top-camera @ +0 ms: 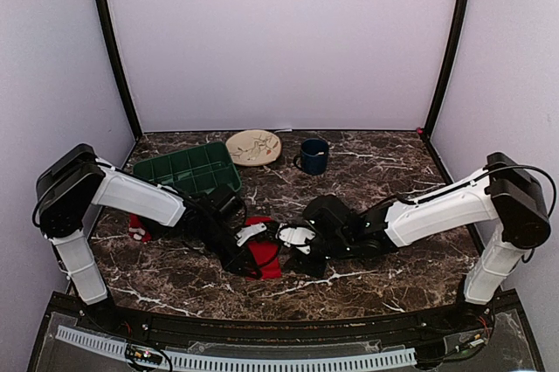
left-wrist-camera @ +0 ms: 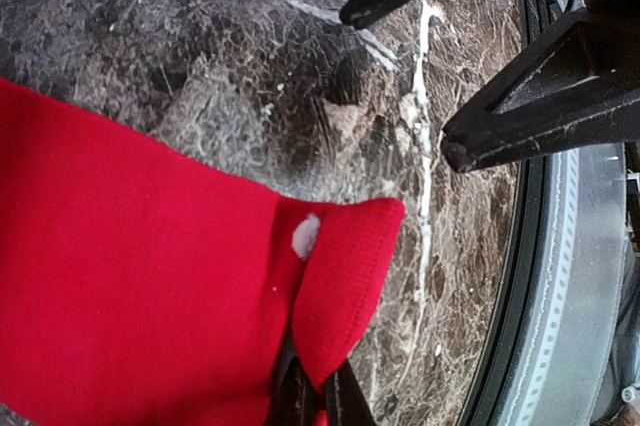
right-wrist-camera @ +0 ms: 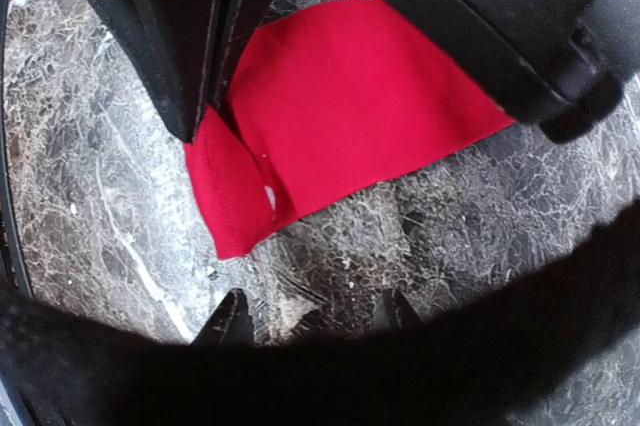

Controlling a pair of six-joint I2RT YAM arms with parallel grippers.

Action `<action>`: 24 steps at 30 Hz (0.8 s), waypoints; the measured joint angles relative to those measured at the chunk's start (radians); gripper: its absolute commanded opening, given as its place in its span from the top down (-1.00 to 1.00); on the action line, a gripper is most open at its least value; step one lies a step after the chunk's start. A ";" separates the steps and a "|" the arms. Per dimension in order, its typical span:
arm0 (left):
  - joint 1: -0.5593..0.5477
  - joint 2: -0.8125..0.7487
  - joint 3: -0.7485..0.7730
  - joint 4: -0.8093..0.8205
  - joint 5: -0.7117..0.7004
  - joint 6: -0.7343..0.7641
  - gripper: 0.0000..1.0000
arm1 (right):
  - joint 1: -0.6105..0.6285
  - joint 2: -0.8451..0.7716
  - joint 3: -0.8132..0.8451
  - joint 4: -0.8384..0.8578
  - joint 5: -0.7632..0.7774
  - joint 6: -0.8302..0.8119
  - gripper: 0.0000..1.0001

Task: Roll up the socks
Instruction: Roll the sock at the center of the board.

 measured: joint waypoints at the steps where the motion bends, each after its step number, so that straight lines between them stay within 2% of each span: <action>1: 0.001 0.002 0.000 -0.001 0.007 -0.003 1.00 | 0.005 0.000 0.000 0.000 0.008 -0.008 0.20; 13: 0.031 0.033 0.001 -0.014 0.113 -0.010 1.00 | 0.058 0.007 0.045 0.000 0.037 -0.091 0.14; 24: 0.063 0.063 0.006 -0.034 0.195 -0.009 1.00 | 0.112 0.087 0.101 -0.030 0.028 -0.153 0.14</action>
